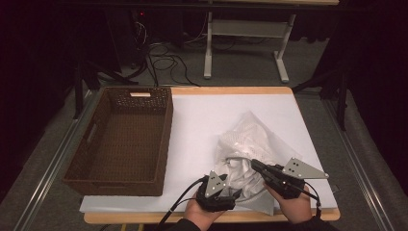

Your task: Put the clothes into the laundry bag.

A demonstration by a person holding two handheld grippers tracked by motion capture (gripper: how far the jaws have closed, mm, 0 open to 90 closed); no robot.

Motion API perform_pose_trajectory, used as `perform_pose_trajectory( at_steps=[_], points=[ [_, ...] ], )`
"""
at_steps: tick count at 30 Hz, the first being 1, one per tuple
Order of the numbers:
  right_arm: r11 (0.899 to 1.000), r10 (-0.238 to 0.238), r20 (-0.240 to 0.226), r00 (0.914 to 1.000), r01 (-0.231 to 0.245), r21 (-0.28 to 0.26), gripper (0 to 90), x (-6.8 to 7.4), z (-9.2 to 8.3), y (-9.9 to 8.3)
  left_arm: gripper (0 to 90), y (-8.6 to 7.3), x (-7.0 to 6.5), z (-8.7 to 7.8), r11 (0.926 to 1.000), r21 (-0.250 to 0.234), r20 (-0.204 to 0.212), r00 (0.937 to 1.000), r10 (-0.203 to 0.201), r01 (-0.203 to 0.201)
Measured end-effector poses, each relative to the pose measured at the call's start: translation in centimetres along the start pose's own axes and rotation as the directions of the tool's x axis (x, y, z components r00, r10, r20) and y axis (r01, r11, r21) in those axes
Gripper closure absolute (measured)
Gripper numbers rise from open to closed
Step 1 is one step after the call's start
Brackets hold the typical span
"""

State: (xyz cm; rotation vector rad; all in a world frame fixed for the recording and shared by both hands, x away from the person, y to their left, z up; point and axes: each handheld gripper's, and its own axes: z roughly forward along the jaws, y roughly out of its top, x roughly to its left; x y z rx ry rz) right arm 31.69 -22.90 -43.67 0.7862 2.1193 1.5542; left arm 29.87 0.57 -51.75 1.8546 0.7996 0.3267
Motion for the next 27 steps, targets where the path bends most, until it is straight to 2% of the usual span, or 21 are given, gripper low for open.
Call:
perform_pose_trajectory(
  at_steps=[3, 6, 8, 10, 11, 14, 16, 19, 20, 22, 24, 27],
  points=[
    [1.000, 0.008, -0.002, 1.0000, -0.008, 0.001, 89.7, 0.0, 0.0, -0.1, 42.0, 0.4, -0.2, 0.8, 0.9991, 0.036, -0.040, 0.9989, 0.023, -0.021],
    [1.000, 0.001, -0.008, 1.0000, -0.001, 0.001, 89.7, 0.0, 0.1, -0.1, 49.7, 0.9, -0.6, 2.0, 0.9934, 0.094, -0.086, 0.9935, 0.074, -0.066],
    [1.000, 0.003, -0.008, 1.0000, -0.003, 0.001, 89.7, 0.0, 0.2, -0.1, 62.9, 1.0, -0.9, 2.6, 0.9854, 0.134, -0.124, 0.9847, 0.122, -0.105],
    [1.000, 0.005, -0.008, 1.0000, -0.005, 0.005, 89.7, 0.1, 0.2, -0.1, 72.0, 1.1, -0.7, 2.9, 0.9844, 0.144, -0.128, 0.9845, 0.120, -0.101],
    [1.000, 0.001, -0.009, 1.0000, -0.001, 0.004, 89.7, 0.1, 0.2, -0.1, 75.7, 1.1, -0.5, 2.8, 0.9856, 0.140, -0.126, 0.9856, 0.113, -0.095],
    [1.000, 0.009, -0.015, 0.9998, -0.009, 0.000, 89.7, 0.1, 0.3, 0.0, 78.9, 1.2, 0.0, 2.1, 0.9913, 0.109, -0.129, 0.9878, 0.088, -0.074],
    [1.000, 0.016, -0.022, 0.9996, -0.016, -0.004, 89.8, 0.2, 0.5, 0.1, 79.3, 1.3, 0.5, 1.2, 0.9964, 0.075, -0.119, 0.9917, 0.048, -0.040],
    [1.000, 0.023, -0.038, 0.9990, -0.024, -0.016, 89.7, 0.5, 0.6, 0.3, 79.3, 1.8, 1.0, -0.6, 0.9989, 0.028, -0.143, 0.9889, 0.042, -0.038],
    [0.999, 0.022, -0.044, 0.9988, -0.023, -0.022, 89.7, 0.6, 0.7, 0.4, 79.4, 2.1, 1.2, -1.4, 0.9993, 0.000, -0.150, 0.9879, 0.037, -0.038],
    [1.000, 0.013, -0.041, 0.9991, -0.014, -0.019, 89.7, 0.8, 0.8, 0.5, 79.4, 2.5, 1.2, -2.3, 0.9988, -0.034, -0.147, 0.9886, 0.030, -0.035],
    [1.000, 0.010, -0.036, 0.9993, -0.010, -0.015, 89.7, 0.8, 0.9, 0.4, 79.2, 3.0, 0.8, -2.8, 0.9970, -0.053, -0.147, 0.9880, 0.048, -0.056],
    [1.000, 0.014, -0.031, 0.9994, -0.015, -0.011, 89.8, 0.5, 1.0, 0.2, 79.0, 3.3, -0.2, -2.1, 0.9931, -0.041, -0.142, 0.9845, 0.103, -0.110]
  ],
)
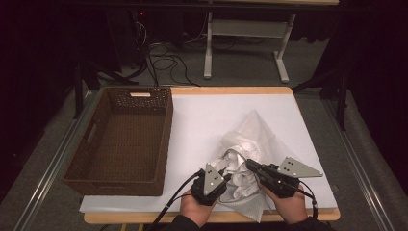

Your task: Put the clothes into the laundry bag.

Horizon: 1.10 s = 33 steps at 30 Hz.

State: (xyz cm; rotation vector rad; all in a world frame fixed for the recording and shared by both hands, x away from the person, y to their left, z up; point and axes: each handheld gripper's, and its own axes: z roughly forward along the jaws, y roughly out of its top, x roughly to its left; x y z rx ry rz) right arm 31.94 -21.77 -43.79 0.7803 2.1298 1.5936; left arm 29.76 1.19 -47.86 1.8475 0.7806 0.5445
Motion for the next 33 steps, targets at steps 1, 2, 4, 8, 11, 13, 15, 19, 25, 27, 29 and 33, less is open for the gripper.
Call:
perform_pose_trajectory(
  at_steps=[1, 2, 4, 8, 11, 13, 15, 19, 25, 27, 29, 33],
  points=[
    [1.000, 0.003, 0.003, 1.0000, -0.003, 0.001, 89.8, 0.0, 0.0, 0.0, 78.9, 0.0, -0.4, 0.4, 0.9999, 0.006, 0.007, 0.9999, 0.014, -0.014],
    [1.000, 0.005, 0.001, 1.0000, -0.005, 0.003, 89.8, -0.1, -0.1, 0.0, 78.9, 0.1, -0.7, 1.0, 0.9996, 0.012, 0.013, 0.9996, 0.023, -0.023],
    [1.000, 0.004, 0.001, 1.0000, -0.004, 0.001, 89.8, -0.1, -0.2, 0.0, 78.8, 0.2, -1.2, 2.1, 0.9990, 0.025, 0.025, 0.9991, 0.035, -0.036],
    [1.000, 0.013, 0.004, 0.9999, -0.013, -0.004, 89.8, -0.2, -0.4, 0.1, 78.7, 0.4, -1.5, 4.2, 0.9988, 0.043, 0.035, 0.9992, 0.021, -0.022],
    [1.000, 0.011, 0.003, 0.9999, -0.011, -0.016, 89.7, -0.3, -0.8, 0.2, 78.4, 0.3, -1.4, 5.5, 0.9981, 0.060, 0.019, 0.9997, 0.015, -0.016],
    [1.000, 0.009, -0.002, 1.0000, -0.009, -0.024, 89.7, -0.3, -1.0, 0.3, 78.5, 0.3, -1.1, 5.8, 0.9981, 0.061, 0.013, 0.9999, -0.008, 0.007],
    [1.000, 0.006, 0.003, 1.0000, -0.006, -0.025, 89.7, -0.3, -1.2, 0.4, 78.9, 0.4, -0.9, 5.4, 0.9991, 0.040, 0.000, 0.9999, -0.017, 0.017],
    [1.000, 0.009, 0.006, 0.9999, -0.009, -0.026, 89.7, -0.6, -1.2, 0.3, 79.1, 0.7, 0.1, 3.1, 0.9996, -0.007, -0.031, 0.9991, -0.029, 0.029],
    [1.000, -0.003, -0.001, 1.0000, 0.003, -0.019, 89.8, -0.4, -0.6, 0.1, 78.9, 0.9, -0.1, 0.9, 0.9990, -0.045, -0.031, 0.9995, -0.008, 0.006],
    [1.000, 0.003, -0.005, 1.0000, -0.003, -0.011, 89.8, -0.3, -0.5, 0.1, 78.5, 0.9, -0.6, 1.4, 0.9992, -0.040, -0.012, 0.9999, 0.002, -0.003],
    [1.000, 0.004, -0.002, 1.0000, -0.004, -0.008, 89.8, -0.3, -0.5, 0.1, 78.3, 1.0, -1.2, 2.1, 0.9993, -0.030, -0.002, 0.9997, 0.023, -0.023],
    [1.000, 0.004, -0.006, 1.0000, -0.004, -0.017, 89.8, -0.2, -0.6, 0.1, 78.3, 0.9, -1.7, 3.9, 0.9995, -0.005, 0.011, 0.9995, 0.031, -0.031]
  ],
)
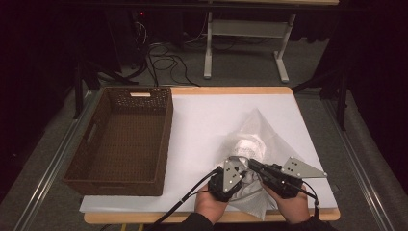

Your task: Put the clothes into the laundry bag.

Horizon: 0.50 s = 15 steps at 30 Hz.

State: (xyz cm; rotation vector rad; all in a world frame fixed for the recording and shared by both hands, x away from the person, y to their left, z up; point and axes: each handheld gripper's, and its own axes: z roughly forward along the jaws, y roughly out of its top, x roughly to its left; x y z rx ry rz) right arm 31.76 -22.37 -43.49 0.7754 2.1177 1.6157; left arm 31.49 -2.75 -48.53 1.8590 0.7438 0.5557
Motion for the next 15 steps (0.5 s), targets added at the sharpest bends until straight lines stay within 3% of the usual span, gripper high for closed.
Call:
perform_pose_trajectory(
  at_steps=[5, 9, 12, 15],
  points=[
    [1.000, 0.008, 0.003, 1.0000, -0.008, -0.017, 89.8, 0.0, -0.5, 0.2, 78.3, -0.3, 0.3, 2.2, 0.9995, 0.024, -0.007, 0.9997, -0.022, 0.022],
    [0.999, 0.010, 0.009, 0.9999, -0.010, -0.034, 89.8, -0.4, -1.0, 0.4, 77.0, -0.9, 0.7, 4.3, 0.9969, 0.039, -0.016, 0.9975, -0.069, 0.069],
    [1.000, 0.016, 0.018, 0.9997, -0.016, -0.025, 89.8, -0.7, -1.1, 0.2, 70.2, -1.1, 0.7, 4.2, 0.9954, 0.032, 0.009, 0.9959, -0.091, 0.090],
    [1.000, 0.021, 0.023, 0.9995, -0.021, -0.015, 89.8, -0.9, -1.1, -0.1, 55.0, -1.1, 0.9, 2.8, 0.9953, 0.028, 0.020, 0.9954, -0.093, 0.093]
  ],
)
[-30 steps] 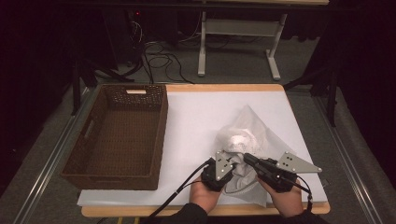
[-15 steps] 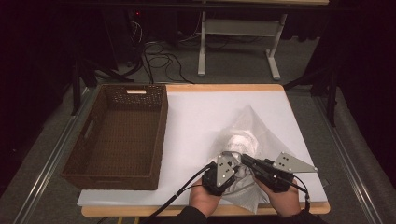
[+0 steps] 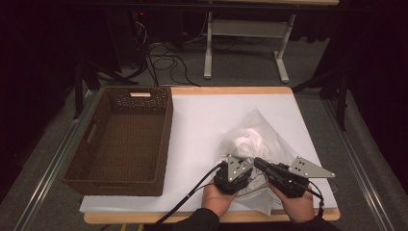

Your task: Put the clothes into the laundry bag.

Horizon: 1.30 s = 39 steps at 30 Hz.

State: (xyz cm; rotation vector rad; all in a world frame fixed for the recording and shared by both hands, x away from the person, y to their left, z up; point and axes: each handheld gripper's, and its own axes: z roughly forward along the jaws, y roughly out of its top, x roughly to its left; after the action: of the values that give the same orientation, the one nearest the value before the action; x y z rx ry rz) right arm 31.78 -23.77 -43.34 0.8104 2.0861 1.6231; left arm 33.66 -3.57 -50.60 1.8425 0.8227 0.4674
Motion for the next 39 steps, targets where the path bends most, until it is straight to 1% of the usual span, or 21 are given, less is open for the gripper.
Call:
perform_pose_trajectory(
  at_steps=[2, 4, 5, 8, 10, 12, 13, 16, 19, 20, 21, 22, 25, 26, 28, 29, 30, 31, 34, 36, 39],
  points=[
    [1.000, -0.007, -0.005, 1.0000, 0.007, 0.001, 89.8, -0.1, 0.1, 0.0, 47.9, -0.1, 0.2, -0.9, 1.0000, 0.004, 0.012, 0.9999, -0.005, 0.005],
    [1.000, -0.010, 0.001, 0.9999, 0.010, 0.008, 89.8, 0.1, 0.2, 0.0, 42.2, -0.4, 0.4, -2.1, 0.9999, -0.013, 0.007, 1.0000, -0.003, 0.003],
    [1.000, -0.012, 0.004, 0.9999, 0.012, 0.012, 89.8, 0.1, 0.2, 0.0, 40.3, -0.6, 0.7, -2.8, 0.9998, -0.015, 0.012, 0.9999, -0.011, 0.011],
    [1.000, -0.015, 0.001, 0.9999, 0.015, 0.008, 89.8, 0.1, 0.3, 0.0, 35.1, -0.7, 0.8, -3.7, 0.9990, -0.018, 0.049, 0.9979, -0.041, 0.042],
    [1.000, -0.012, -0.003, 0.9999, 0.012, 0.011, 89.8, 0.1, 0.4, -0.1, 32.8, -0.7, 0.4, -4.1, 0.9988, -0.024, 0.074, 0.9965, -0.041, 0.043],
    [1.000, -0.016, 0.002, 0.9999, 0.016, 0.014, 89.8, 0.2, 0.4, -0.1, 30.4, -0.8, -0.2, -3.9, 0.9993, -0.019, 0.087, 0.9958, -0.029, 0.031],
    [1.000, -0.014, 0.002, 0.9999, 0.014, 0.016, 89.8, 0.2, 0.5, -0.1, 29.0, -0.8, -0.4, -3.6, 0.9997, -0.005, 0.092, 0.9955, -0.025, 0.026],
    [1.000, -0.019, -0.001, 0.9998, 0.019, 0.014, 89.8, 0.3, 0.5, -0.1, 23.2, -1.1, -0.9, -1.9, 0.9977, 0.066, 0.085, 0.9961, -0.021, 0.015],
    [1.000, -0.017, 0.001, 0.9999, 0.017, 0.016, 89.8, 0.3, 0.4, -0.1, 20.9, -1.3, -1.1, -0.6, 0.9926, 0.119, 0.075, 0.9967, -0.032, 0.023],
    [1.000, -0.017, -0.002, 0.9998, 0.017, 0.014, 89.8, 0.3, 0.4, -0.1, 22.3, -1.3, -1.1, -0.3, 0.9913, 0.128, 0.075, 0.9963, -0.042, 0.032],
    [1.000, -0.016, -0.001, 0.9999, 0.016, 0.015, 89.8, 0.3, 0.4, -0.1, 26.5, -1.2, -1.0, -0.1, 0.9893, 0.139, 0.063, 0.9967, -0.052, 0.043],
    [1.000, -0.013, -0.002, 0.9999, 0.013, 0.016, 89.8, 0.3, 0.4, -0.1, 34.6, -1.2, -0.8, 0.1, 0.9876, 0.143, 0.057, 0.9956, -0.075, 0.066],
    [1.000, -0.016, -0.003, 0.9999, 0.016, 0.014, 89.8, 0.3, 0.5, -0.1, 54.2, -1.0, -0.3, 0.5, 0.9844, 0.162, 0.058, 0.9952, -0.079, 0.069],
    [1.000, -0.014, -0.003, 0.9999, 0.014, 0.016, 89.8, 0.3, 0.5, -0.1, 63.3, -0.9, -0.2, 0.5, 0.9840, 0.162, 0.052, 0.9951, -0.084, 0.075],
    [1.000, -0.017, -0.005, 0.9998, 0.017, 0.014, 89.8, 0.3, 0.5, 0.0, 76.4, -0.7, 0.1, 0.4, 0.9850, 0.158, 0.064, 0.9948, -0.080, 0.069],
    [1.000, -0.017, -0.003, 0.9999, 0.017, 0.014, 89.7, 0.3, 0.5, 0.0, 80.1, -0.6, 0.1, 0.3, 0.9867, 0.151, 0.059, 0.9959, -0.069, 0.059],
    [1.000, -0.015, -0.002, 0.9999, 0.015, 0.014, 89.8, 0.3, 0.5, -0.1, 81.7, -0.5, 0.1, 0.1, 0.9892, 0.135, 0.048, 0.9968, -0.064, 0.057],
    [1.000, -0.016, -0.002, 0.9999, 0.016, 0.014, 89.8, 0.3, 0.5, -0.1, 82.7, -0.4, 0.1, -0.3, 0.9912, 0.122, 0.048, 0.9972, -0.058, 0.051],
    [1.000, -0.011, 0.003, 0.9999, 0.011, 0.019, 89.8, 0.2, 0.5, -0.2, 83.9, 0.2, 0.3, -1.5, 0.9976, 0.052, 0.032, 0.9984, -0.046, 0.045],
    [1.000, -0.010, 0.001, 1.0000, 0.010, 0.024, 89.8, 0.2, 0.6, -0.3, 84.5, 0.7, 0.5, -2.4, 0.9993, 0.008, 0.016, 0.9992, -0.037, 0.037],
    [1.000, -0.011, -0.005, 0.9999, 0.011, 0.023, 89.8, 0.3, 0.7, -0.3, 84.8, 1.2, 0.7, -3.3, 0.9992, -0.021, 0.008, 0.9994, -0.034, 0.034]
  ],
)
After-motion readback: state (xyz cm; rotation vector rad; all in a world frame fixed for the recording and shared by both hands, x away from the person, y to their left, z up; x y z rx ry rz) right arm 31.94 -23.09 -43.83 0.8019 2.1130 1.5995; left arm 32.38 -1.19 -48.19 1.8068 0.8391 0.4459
